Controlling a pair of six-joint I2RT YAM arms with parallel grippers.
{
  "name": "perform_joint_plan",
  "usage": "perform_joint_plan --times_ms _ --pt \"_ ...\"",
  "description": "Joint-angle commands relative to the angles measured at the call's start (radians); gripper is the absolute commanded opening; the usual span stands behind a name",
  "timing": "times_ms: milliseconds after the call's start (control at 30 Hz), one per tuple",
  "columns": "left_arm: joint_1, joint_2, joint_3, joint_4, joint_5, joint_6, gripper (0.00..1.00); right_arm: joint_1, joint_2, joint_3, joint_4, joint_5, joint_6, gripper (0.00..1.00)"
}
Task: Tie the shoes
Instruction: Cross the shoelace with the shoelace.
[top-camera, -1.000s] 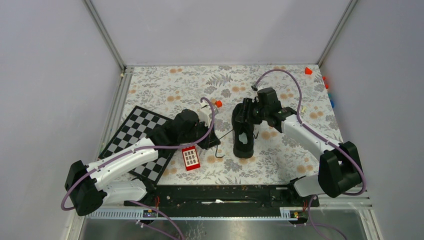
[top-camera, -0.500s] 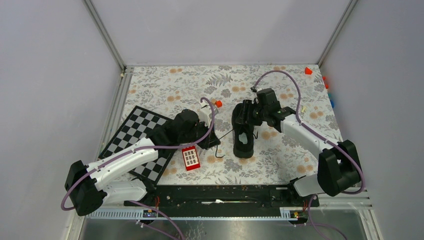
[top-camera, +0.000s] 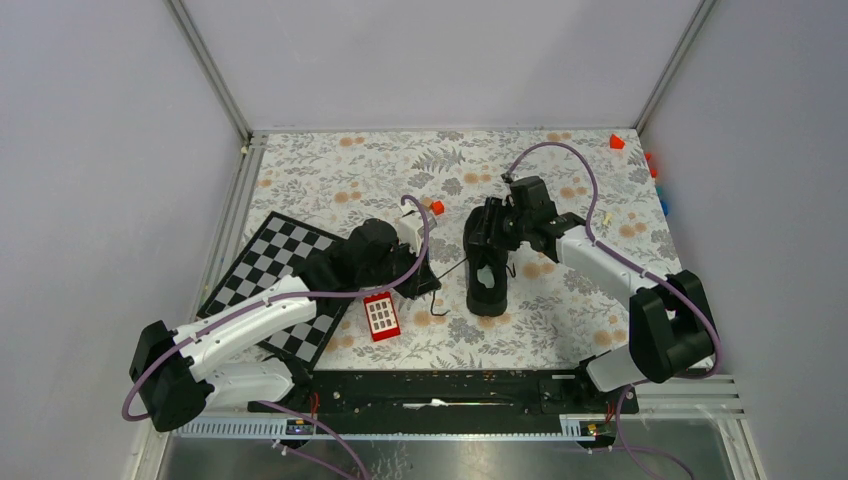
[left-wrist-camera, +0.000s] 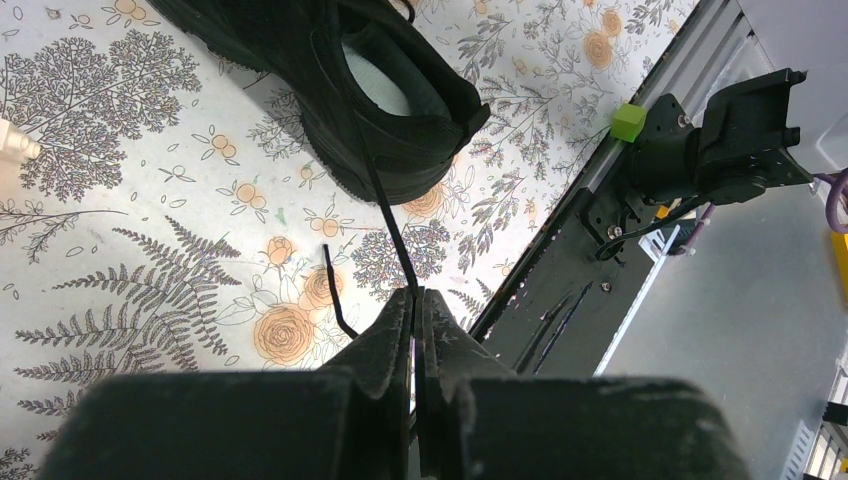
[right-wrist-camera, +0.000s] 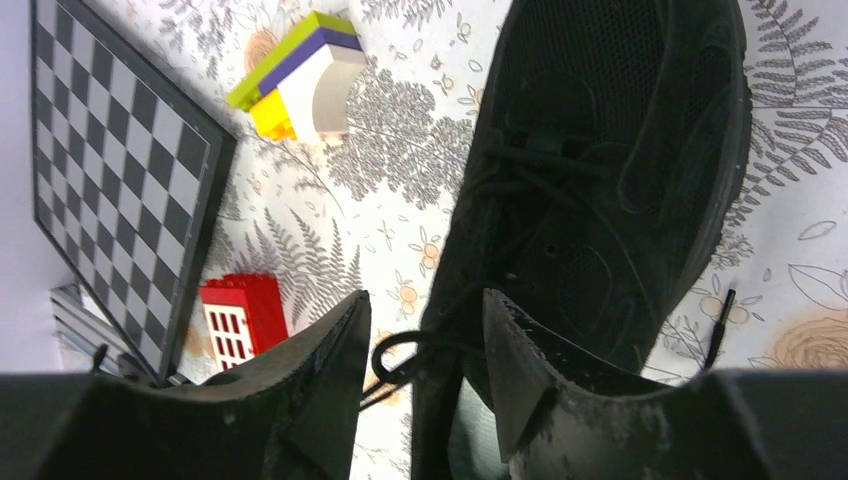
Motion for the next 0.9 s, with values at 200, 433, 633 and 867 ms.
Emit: perform_joint_plan --times_ms 200,433,633,867 --pt "-0.003 -0.034 -0.01 0.028 -0.005 0.008 0.0 -0.005 0.054 0.051 0.084 -0.015 0.081 0.38" --pt "-0.003 -0.037 -0.017 0.029 -0.006 0.008 0.0 -0.005 0.046 0.032 0.148 0.005 0.107 0.14" --pt "-0.003 -0.04 -0.016 0.028 -0.003 0.012 0.0 -0.004 0.029 0.036 0.174 0.033 0.113 0.02" --pt "-0.003 -0.039 -0.017 0.03 0.003 0.013 0.0 -0.005 -0.01 0.001 0.27 0.099 0.113 0.02"
